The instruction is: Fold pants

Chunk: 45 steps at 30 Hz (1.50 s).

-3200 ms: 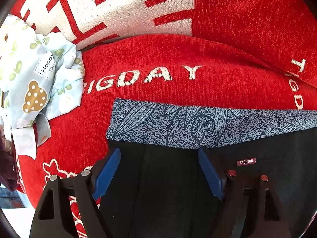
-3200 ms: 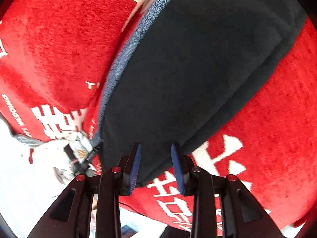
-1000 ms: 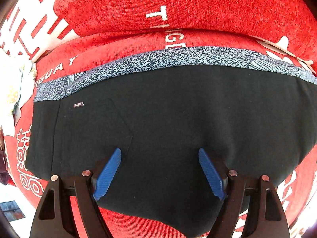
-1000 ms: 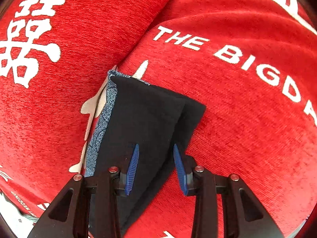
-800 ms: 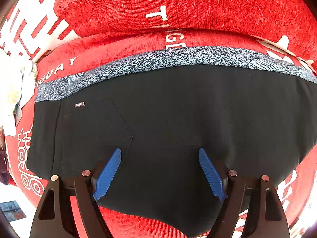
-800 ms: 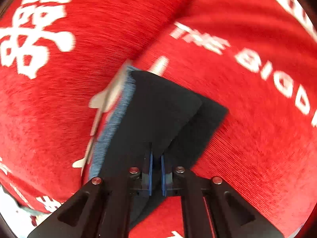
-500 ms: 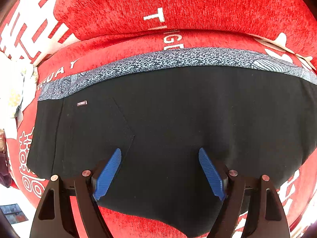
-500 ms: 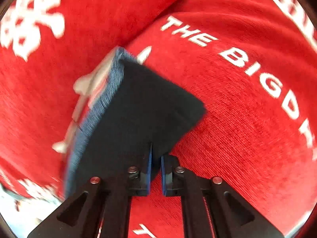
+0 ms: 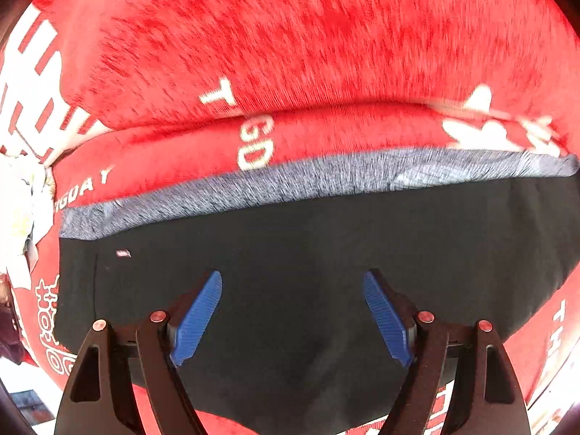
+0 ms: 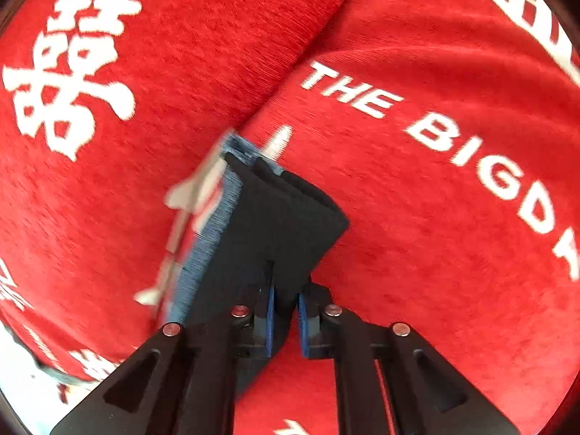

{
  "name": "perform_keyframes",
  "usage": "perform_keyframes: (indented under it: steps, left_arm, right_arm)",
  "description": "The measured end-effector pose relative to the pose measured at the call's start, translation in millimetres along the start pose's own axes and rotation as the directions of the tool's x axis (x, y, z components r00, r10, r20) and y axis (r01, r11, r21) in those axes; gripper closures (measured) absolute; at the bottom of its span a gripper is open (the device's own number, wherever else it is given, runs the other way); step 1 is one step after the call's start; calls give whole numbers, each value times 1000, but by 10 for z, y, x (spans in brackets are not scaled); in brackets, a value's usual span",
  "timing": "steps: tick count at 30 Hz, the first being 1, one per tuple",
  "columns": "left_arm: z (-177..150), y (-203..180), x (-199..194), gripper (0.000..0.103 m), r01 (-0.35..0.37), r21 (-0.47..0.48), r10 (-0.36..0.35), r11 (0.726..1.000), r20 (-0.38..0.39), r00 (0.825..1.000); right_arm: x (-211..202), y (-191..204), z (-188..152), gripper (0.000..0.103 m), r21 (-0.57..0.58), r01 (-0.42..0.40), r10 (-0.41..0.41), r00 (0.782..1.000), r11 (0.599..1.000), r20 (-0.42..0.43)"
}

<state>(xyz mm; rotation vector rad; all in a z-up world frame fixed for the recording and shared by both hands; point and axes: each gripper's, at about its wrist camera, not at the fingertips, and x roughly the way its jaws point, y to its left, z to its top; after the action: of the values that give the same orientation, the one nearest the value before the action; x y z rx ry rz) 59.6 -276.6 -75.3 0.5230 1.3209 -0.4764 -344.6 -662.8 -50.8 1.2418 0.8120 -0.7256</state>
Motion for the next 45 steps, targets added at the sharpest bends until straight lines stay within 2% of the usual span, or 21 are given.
perform_keyframes:
  steps: [2, 3, 5, 8, 10, 13, 15, 17, 18, 19, 21, 23, 25, 27, 32, 35, 36, 39, 41, 43, 45]
  left_arm:
    - [-42, -15, 93, 21, -7, -10, 6, 1000, -62, 998]
    - [-40, 1, 87, 21, 4, -16, -5, 1000, -63, 998]
    - [-8, 11, -21, 21, 18, -21, -19, 1000, -24, 1000]
    - [152, -57, -121, 21, 28, -15, -28, 1000, 25, 999]
    - [295, -169, -82, 21, 25, -12, -24, 1000, 41, 999]
    - [484, -382, 123, 21, 22, -18, -22, 1000, 43, 999]
    - [540, -477, 270, 21, -13, -16, 14, 1000, 43, 999]
    - [581, -484, 311, 21, -11, -46, 14, 999, 75, 997]
    - [590, -474, 326, 21, -3, -56, 7, 998, 77, 997]
    - [593, -465, 333, 18, 1, -62, 4, 998, 81, 997]
    - [590, -426, 358, 11, -4, -61, 9, 998, 90, 996]
    - [597, -362, 344, 11, 8, -57, -4, 998, 77, 997]
    - [568, -261, 270, 11, -13, -44, 16, 999, 79, 997]
    - [528, -227, 127, 11, -3, -30, 6, 1000, 95, 995]
    - [107, -336, -101, 11, -4, 51, -1, 999, 96, 995]
    - [-154, -480, 76, 11, -44, 114, 42, 992, 28, 999]
    - [-227, -466, 87, 11, -42, 96, 38, 995, 40, 998]
    - [-216, -469, 45, 11, -46, 99, 44, 994, 20, 999]
    - [-230, -499, -41, 11, -45, 117, 44, 992, 10, 999]
    - [-275, -536, -109, 11, -36, 146, 38, 989, -10, 999]
    - [-361, -611, -193, 11, -22, 177, 28, 984, -30, 999]
  right_arm:
    - [-24, -85, -21, 63, -9, 141, -142, 990, 990, -6]
    - [-127, -105, -45, 53, 5, 167, -167, 985, 986, 30]
    - [-372, -19, -131, 53, -7, 223, -222, 970, 975, 105]
    - [-424, 477, -306, 55, -209, 153, -132, 985, 966, 115]
    - [-114, 943, -451, 56, -380, 92, -92, 996, 920, 19]
    - [482, 1483, -690, 56, -539, 16, -79, 993, 842, -93]
    - [880, 1724, -816, 56, -613, 18, -103, 989, 790, -105]
    - [1152, 1802, -797, 57, -628, 46, -129, 988, 777, -87]
    - [1215, 1803, -765, 64, -628, 69, -135, 989, 775, -57]
    - [1261, 1801, -682, 76, -621, 96, -132, 991, 778, -13]
    - [1271, 1725, -489, 79, -593, 167, -164, 985, 788, 59]
    - [1194, 1612, -294, 79, -540, 218, -198, 975, 813, 96]
    - [950, 1451, -110, 73, -459, 243, -213, 970, 855, 116]
    - [675, 1290, -45, 69, -424, 247, -212, 969, 871, 129]
    - [189, 889, -317, 63, -418, 208, -195, 978, 884, 75]
    - [347, 785, -669, 63, -444, 191, -210, 978, 876, 6]
    - [448, 755, -722, 64, -437, 212, -237, 972, 874, -3]
    - [455, 664, -666, 63, -339, 190, -194, 981, 921, 22]
    - [347, 624, -681, 53, -282, 139, -143, 990, 949, 4]
    - [237, 577, -782, 29, -236, 48, -58, 998, 970, -36]
    - [92, 517, -984, 25, -207, -9, -5, 998, 978, -69]
